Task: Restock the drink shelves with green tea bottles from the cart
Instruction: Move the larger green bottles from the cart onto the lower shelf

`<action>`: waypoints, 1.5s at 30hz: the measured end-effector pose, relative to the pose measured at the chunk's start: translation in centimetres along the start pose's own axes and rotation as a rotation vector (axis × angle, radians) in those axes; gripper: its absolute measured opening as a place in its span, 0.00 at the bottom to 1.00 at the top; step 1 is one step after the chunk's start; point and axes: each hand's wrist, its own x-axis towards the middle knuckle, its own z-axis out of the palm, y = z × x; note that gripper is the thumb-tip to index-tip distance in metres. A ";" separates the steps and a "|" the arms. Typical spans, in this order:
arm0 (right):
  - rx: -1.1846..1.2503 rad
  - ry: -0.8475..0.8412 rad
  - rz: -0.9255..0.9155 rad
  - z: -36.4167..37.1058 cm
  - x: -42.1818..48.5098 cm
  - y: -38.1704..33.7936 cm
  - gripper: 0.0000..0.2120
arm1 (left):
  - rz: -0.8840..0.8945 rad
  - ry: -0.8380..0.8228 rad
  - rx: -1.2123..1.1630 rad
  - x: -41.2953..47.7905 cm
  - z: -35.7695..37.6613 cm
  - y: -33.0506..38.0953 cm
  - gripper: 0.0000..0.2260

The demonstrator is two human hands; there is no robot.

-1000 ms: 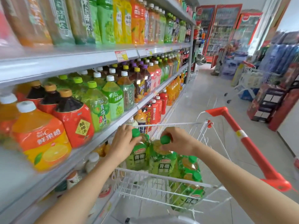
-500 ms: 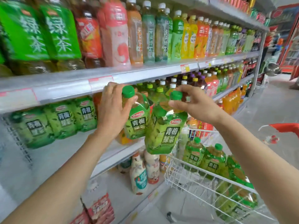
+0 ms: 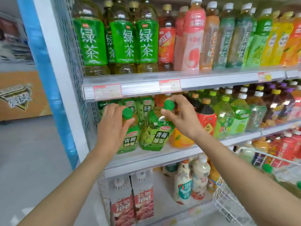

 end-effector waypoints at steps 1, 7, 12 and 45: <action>-0.003 -0.006 -0.006 0.8 0.3 0.2 0.14 | -0.019 -0.006 -0.001 -0.3 0.2 -0.6 0.21; 0.024 -0.082 -0.036 4.4 2.4 1.3 0.13 | -0.087 0.018 -0.006 -1.0 1.5 -3.0 0.21; 0.037 -0.118 -0.017 6.3 2.9 2.6 0.15 | -0.130 0.050 -0.071 -0.4 2.1 -3.9 0.20; 0.081 -0.219 0.220 18.5 6.1 9.5 0.58 | -0.587 0.270 -0.032 0.4 12.5 -10.2 0.54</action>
